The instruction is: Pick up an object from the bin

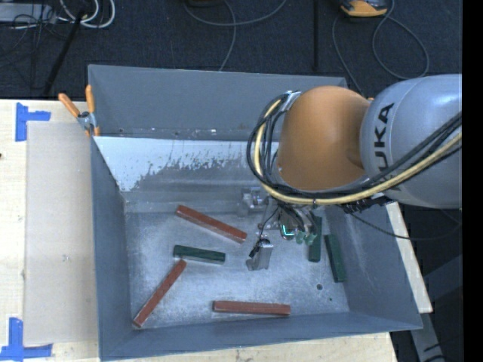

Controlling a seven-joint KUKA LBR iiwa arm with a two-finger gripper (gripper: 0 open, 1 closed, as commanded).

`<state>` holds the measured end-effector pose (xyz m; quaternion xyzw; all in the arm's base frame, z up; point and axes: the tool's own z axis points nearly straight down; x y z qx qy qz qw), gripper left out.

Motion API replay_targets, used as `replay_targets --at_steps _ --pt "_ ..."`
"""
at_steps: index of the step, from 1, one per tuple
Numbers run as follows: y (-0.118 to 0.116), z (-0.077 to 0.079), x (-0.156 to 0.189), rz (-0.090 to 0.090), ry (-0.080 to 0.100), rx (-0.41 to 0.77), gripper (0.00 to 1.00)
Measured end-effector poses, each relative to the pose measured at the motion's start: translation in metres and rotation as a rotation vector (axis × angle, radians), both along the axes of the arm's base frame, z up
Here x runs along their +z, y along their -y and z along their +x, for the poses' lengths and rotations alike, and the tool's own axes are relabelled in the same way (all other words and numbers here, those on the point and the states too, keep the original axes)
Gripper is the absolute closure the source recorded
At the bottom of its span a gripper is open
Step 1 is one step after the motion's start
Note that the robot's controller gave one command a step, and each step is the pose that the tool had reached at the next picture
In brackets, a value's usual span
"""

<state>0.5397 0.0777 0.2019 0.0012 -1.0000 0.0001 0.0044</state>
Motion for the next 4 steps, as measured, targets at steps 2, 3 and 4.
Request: replay_targets --at_steps 2,3,4 --pt "-0.053 0.015 -0.132 0.002 0.008 0.261 1.0" --pt "-0.056 -0.014 -0.132 0.001 0.007 0.136 1.0" --pt "-0.052 -0.023 0.046 0.003 0.017 0.116 1.0"
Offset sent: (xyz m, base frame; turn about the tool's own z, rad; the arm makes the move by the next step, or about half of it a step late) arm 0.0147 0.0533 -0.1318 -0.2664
